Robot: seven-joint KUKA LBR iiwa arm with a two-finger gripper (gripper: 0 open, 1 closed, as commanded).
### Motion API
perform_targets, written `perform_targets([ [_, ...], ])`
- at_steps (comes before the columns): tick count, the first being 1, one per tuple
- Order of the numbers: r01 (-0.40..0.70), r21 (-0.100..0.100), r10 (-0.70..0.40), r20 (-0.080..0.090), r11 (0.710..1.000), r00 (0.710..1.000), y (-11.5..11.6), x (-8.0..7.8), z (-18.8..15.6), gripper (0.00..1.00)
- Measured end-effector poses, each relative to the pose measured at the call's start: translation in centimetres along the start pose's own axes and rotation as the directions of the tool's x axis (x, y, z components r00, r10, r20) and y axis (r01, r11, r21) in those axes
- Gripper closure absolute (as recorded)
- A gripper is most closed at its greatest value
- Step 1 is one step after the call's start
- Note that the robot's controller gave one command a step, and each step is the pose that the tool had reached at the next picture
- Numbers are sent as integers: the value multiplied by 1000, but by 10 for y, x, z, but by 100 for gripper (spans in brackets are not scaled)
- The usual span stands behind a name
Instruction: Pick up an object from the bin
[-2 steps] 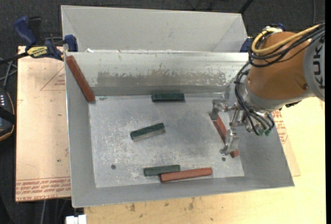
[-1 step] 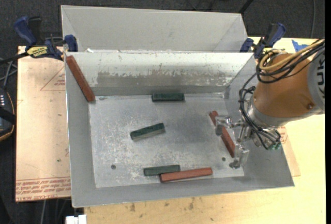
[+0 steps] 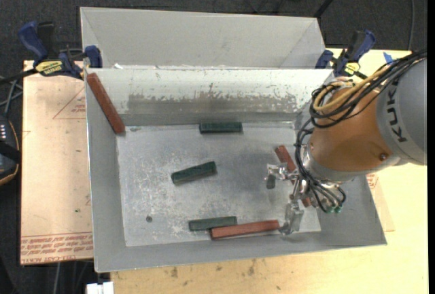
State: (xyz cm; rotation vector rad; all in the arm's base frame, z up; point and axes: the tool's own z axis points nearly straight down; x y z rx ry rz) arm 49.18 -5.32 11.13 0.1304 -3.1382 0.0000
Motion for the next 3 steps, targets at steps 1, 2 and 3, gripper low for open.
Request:
perform_targets([
  [1,-6,-6,6,0,1000,1000,16,-1,19,0],
  [2,-203,-1,203,1,979,979,15,10,39,100],
  [3,-203,-1,203,1,979,979,15,10,39,100],
])
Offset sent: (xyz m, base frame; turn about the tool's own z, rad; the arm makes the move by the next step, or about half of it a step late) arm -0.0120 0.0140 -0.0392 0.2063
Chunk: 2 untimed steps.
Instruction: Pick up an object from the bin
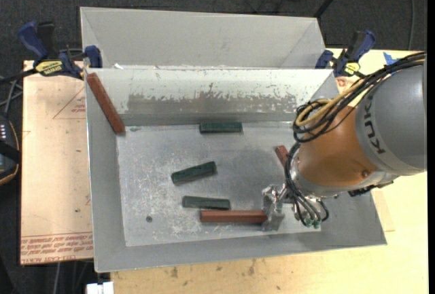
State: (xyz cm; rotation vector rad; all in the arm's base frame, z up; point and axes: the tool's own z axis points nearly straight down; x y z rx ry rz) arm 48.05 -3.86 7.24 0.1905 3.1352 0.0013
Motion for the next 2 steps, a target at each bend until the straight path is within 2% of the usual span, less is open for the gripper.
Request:
perform_targets([
  [1,11,0,-11,-8,1000,1000,5,2,-49,100],
  [2,52,0,-52,-2,999,999,2,-15,-115,100],
])
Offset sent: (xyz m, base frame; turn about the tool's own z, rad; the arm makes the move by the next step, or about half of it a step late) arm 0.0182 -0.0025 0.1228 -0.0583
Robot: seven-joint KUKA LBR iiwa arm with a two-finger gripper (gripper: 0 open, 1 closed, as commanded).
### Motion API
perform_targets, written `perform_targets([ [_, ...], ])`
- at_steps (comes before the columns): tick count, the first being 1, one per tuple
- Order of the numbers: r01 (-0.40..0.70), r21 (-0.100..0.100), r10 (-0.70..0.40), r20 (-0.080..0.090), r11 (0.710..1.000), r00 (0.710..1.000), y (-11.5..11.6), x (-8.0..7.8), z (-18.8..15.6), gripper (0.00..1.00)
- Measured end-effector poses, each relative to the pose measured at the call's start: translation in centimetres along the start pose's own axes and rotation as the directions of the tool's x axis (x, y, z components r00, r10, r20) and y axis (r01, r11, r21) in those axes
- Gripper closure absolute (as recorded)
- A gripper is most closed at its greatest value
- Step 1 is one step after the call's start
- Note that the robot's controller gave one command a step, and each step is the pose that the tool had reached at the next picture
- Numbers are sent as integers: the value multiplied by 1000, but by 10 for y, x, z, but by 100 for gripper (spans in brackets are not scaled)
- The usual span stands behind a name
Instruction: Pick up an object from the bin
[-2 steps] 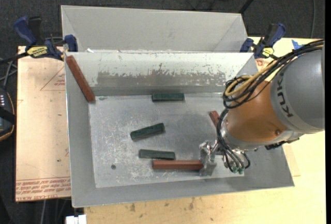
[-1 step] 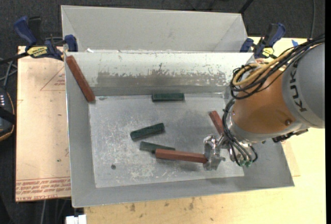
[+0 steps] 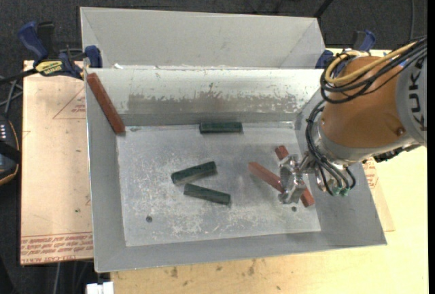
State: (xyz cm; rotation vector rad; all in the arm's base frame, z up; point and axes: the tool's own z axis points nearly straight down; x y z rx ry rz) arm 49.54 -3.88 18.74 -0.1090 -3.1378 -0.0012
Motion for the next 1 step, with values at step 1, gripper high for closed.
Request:
perform_targets([
  [1,-18,0,18,4,1000,1000,10,1,-49,100],
])
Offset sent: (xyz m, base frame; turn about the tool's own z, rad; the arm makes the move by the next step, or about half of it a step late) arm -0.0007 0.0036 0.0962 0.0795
